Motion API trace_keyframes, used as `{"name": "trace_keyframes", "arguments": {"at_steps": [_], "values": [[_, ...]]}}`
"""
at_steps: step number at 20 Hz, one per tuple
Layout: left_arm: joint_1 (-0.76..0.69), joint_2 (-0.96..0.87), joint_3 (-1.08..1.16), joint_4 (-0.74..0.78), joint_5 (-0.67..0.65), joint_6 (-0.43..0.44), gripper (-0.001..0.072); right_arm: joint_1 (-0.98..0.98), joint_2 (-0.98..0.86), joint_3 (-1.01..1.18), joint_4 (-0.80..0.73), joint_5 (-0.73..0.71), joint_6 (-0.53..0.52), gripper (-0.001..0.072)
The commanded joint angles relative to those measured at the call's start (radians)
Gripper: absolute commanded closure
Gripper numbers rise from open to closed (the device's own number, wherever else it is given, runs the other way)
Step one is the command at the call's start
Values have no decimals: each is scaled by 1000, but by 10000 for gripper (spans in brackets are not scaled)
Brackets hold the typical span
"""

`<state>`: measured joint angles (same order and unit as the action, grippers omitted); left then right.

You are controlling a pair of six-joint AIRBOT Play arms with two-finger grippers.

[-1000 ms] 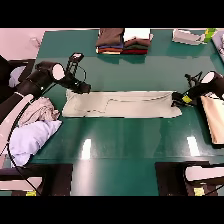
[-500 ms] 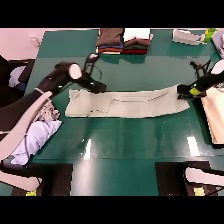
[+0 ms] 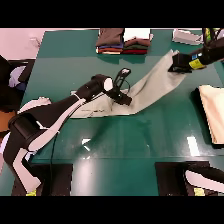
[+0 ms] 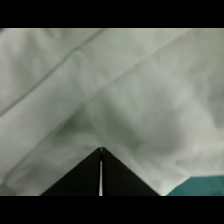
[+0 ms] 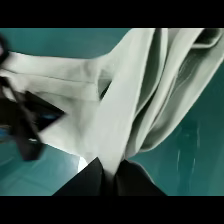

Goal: Fold the shirts.

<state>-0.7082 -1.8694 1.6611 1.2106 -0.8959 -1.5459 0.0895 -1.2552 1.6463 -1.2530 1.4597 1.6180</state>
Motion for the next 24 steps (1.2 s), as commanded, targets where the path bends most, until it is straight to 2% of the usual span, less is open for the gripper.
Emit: {"name": "trace_keyframes", "arguments": {"at_steps": [1, 4, 8, 10, 14, 16, 18, 22, 23, 24], "values": [[-19, -31, 11, -37, 12, 10, 683, 72, 3, 84, 16, -8, 42, 696], [-17, -28, 18, -34, 16, 10, 682, 90, 3, 100, 31, -20, 65, 696], [20, -16, 79, 24, -66, -27, 683, 107, 3, 99, 32, -32, 84, 696], [67, 26, 97, 92, -97, -54, 683, 132, 3, 99, 32, -63, 85, 696], [208, 185, 105, 212, -172, -50, 682, 235, -47, 100, 33, -111, 92, 695], [286, 273, 104, 278, -226, -41, 682, 312, -101, 100, 42, -164, 95, 695], [359, 359, 104, 328, -275, -22, 682, 391, -172, 100, 114, -260, 94, 695], [475, 495, 104, 353, -348, -16, 682, 563, -373, 139, 191, -459, 43, 692], [493, 521, 104, 354, -357, -16, 682, 609, -438, 181, 193, -502, 0, 677], [503, 539, 104, 357, -365, -16, 682, 647, -499, 232, 206, -531, -50, 505]]}}
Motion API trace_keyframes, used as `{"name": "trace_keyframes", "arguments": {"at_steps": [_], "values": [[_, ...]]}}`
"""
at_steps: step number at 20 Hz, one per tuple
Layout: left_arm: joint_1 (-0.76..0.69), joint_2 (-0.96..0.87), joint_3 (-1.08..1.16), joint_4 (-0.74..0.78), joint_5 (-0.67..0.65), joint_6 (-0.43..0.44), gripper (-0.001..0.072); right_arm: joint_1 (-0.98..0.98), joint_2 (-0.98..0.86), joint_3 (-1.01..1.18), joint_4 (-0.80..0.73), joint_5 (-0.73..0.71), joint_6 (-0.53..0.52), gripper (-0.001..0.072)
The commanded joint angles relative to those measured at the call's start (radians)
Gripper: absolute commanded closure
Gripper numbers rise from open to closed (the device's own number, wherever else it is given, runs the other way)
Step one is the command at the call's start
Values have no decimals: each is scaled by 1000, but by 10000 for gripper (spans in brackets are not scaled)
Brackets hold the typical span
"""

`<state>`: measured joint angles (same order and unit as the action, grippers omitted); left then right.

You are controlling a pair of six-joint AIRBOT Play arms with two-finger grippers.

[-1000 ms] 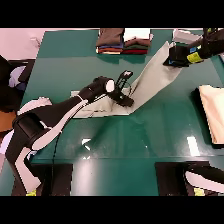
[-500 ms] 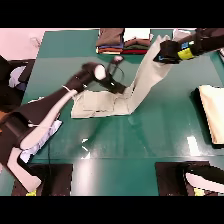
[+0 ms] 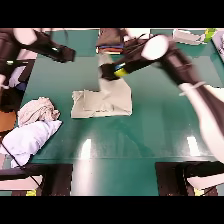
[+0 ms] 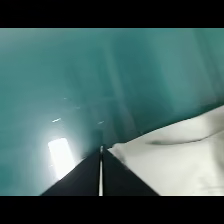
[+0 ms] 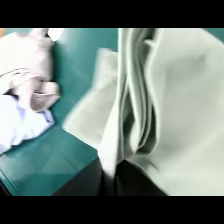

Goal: Fold the shirts.

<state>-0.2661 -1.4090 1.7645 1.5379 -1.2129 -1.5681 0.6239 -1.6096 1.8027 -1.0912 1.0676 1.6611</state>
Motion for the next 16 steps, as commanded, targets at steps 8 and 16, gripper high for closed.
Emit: {"name": "trace_keyframes", "arguments": {"at_steps": [8, 16], "values": [[55, 109, 0, 52, -95, 9, 683, 43, -87, 18, 8, -56, -85, 347], [-56, 106, -2, 52, -26, 32, 682, -244, 96, -340, -314, 114, 156, 341]]}}
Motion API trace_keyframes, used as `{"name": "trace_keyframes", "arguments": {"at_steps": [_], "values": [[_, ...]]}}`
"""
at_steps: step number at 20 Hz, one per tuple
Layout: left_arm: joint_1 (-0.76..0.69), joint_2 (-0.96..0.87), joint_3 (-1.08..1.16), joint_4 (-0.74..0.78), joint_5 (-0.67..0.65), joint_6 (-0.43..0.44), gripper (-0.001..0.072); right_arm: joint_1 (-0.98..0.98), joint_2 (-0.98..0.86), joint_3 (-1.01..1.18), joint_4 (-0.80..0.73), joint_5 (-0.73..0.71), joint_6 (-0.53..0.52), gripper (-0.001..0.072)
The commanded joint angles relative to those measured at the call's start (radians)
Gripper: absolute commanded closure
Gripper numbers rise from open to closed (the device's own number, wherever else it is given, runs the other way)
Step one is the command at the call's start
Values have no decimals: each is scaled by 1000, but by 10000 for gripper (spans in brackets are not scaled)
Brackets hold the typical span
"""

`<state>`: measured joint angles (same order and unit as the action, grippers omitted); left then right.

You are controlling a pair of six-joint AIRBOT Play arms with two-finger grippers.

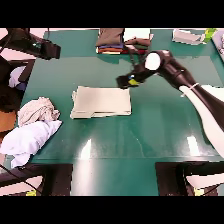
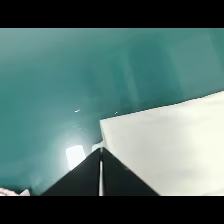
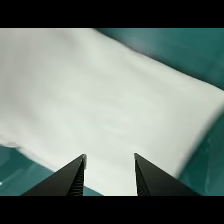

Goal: Fold the shirts.

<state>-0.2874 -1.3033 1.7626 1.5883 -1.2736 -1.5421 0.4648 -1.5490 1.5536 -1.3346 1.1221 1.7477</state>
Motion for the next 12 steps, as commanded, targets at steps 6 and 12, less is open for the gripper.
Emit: {"name": "trace_keyframes", "arguments": {"at_steps": [6, 12], "values": [[-46, 0, 0, -2, 32, 7, 682, -89, -59, -101, -37, 106, 169, 153], [-46, 0, 0, -2, 10, 8, 682, -72, -191, -101, 202, 12, 183, 153]]}}
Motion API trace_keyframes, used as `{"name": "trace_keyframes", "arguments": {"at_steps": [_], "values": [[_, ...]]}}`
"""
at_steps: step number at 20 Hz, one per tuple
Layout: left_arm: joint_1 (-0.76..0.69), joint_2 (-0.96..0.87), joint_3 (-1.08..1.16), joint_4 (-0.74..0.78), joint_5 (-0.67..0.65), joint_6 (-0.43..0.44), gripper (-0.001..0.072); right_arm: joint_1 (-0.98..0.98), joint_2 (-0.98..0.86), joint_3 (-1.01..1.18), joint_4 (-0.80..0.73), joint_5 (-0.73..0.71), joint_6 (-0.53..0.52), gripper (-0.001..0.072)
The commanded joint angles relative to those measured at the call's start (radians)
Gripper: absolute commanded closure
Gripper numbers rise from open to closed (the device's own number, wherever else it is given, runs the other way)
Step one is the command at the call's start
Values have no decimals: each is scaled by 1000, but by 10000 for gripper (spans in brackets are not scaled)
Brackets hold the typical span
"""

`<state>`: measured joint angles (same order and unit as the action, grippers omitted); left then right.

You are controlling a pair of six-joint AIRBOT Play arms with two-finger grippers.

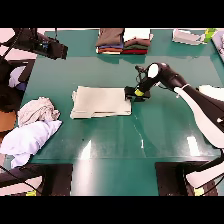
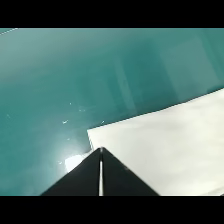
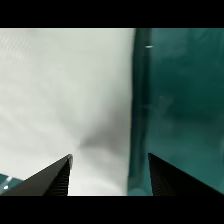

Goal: Fold the shirts.

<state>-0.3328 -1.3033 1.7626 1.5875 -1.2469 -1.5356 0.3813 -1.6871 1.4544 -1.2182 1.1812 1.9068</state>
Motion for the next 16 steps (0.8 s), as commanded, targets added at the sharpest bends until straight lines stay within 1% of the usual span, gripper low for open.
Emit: {"name": "trace_keyframes", "arguments": {"at_steps": [1, 5, 6, 7, 8, 9, 11, 12, 16], "values": [[-1, 0, 0, -1, -26, 2, 682, 12, -66, -2, 86, -60, 31, 154], [-1, 0, 0, -1, -48, 11, 682, 29, -106, -2, 85, -69, 41, 165], [-1, 0, 0, -2, -48, 11, 682, 37, -110, -2, 80, -82, 35, 281], [-1, 0, 0, -2, -48, 11, 682, 47, -110, -2, 64, -103, 23, 489], [-1, 0, 0, -2, -48, 11, 682, 54, -107, -2, 63, -127, -11, 635], [-1, 0, 0, -3, -48, 11, 683, 60, -100, -1, 63, -153, -25, 691], [-1, 0, 0, -13, -47, 10, 683, 52, -62, 11, 52, -179, -29, 692], [-4, 0, 0, -21, -45, 11, 683, 39, -35, 31, 10, -172, -31, 692], [-77, 0, 0, -18, -37, 26, 683, -101, 93, 188, -222, -29, -40, 692]]}}
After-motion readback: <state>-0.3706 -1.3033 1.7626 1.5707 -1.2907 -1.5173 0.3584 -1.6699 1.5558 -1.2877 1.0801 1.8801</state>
